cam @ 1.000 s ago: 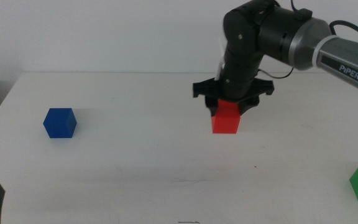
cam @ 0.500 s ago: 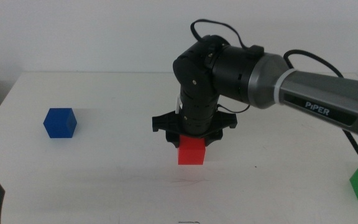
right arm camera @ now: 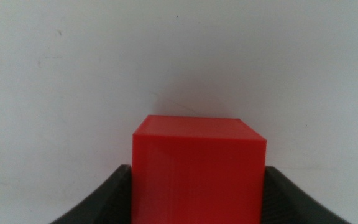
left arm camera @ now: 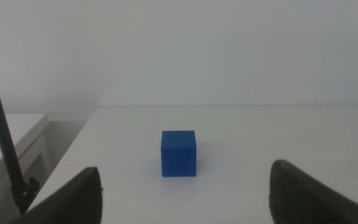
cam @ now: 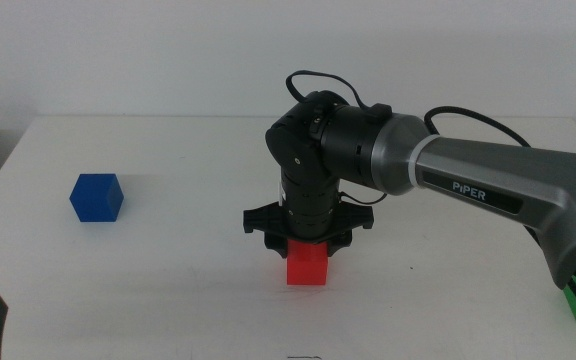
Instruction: Stack red cubes first, then green, then blue cubes in a specific spot.
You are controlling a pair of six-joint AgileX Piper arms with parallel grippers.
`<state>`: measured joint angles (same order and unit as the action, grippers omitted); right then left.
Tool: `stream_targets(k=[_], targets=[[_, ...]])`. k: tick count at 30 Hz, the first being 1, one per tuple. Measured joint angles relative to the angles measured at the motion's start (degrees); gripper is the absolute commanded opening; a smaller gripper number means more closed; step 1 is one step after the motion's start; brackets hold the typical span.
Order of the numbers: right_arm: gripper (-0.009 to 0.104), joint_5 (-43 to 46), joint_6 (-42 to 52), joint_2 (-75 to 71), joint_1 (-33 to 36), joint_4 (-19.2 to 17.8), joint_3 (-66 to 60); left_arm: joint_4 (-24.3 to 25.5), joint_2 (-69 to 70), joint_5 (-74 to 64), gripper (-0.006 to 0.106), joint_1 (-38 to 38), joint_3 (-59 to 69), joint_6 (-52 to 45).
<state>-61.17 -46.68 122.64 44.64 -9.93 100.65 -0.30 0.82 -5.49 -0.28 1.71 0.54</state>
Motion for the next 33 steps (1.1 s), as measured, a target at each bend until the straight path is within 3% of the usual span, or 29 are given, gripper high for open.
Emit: stream_targets(k=[15,19,20,24,28,33], targets=[[0.004,-0.1,-1.9,0.8,0.0,0.0,0.0,0.0,0.0,0.0,0.090,0.0,0.0,0.0],[0.019,-0.1,-2.3,0.8,0.0,0.0,0.0,0.0,0.0,0.0,0.090,0.0,0.0,0.0],[0.056,-0.1,-2.5,0.8,0.1,0.0,0.0,0.0,0.0,0.0,0.090,0.0,0.0,0.0],[0.079,-0.1,-2.4,1.2,0.1,0.0,0.0,0.0,0.0,0.0,0.090,0.0,0.0,0.0],[0.091,-0.9,-0.7,0.7,0.1,0.0,0.0,0.0,0.0,0.0,0.090,0.0,0.0,0.0],[0.092,-4.8,5.1,-7.1,0.1,-0.9,1.2,0.0,0.0,0.0,0.090,0.0,0.0,0.0]])
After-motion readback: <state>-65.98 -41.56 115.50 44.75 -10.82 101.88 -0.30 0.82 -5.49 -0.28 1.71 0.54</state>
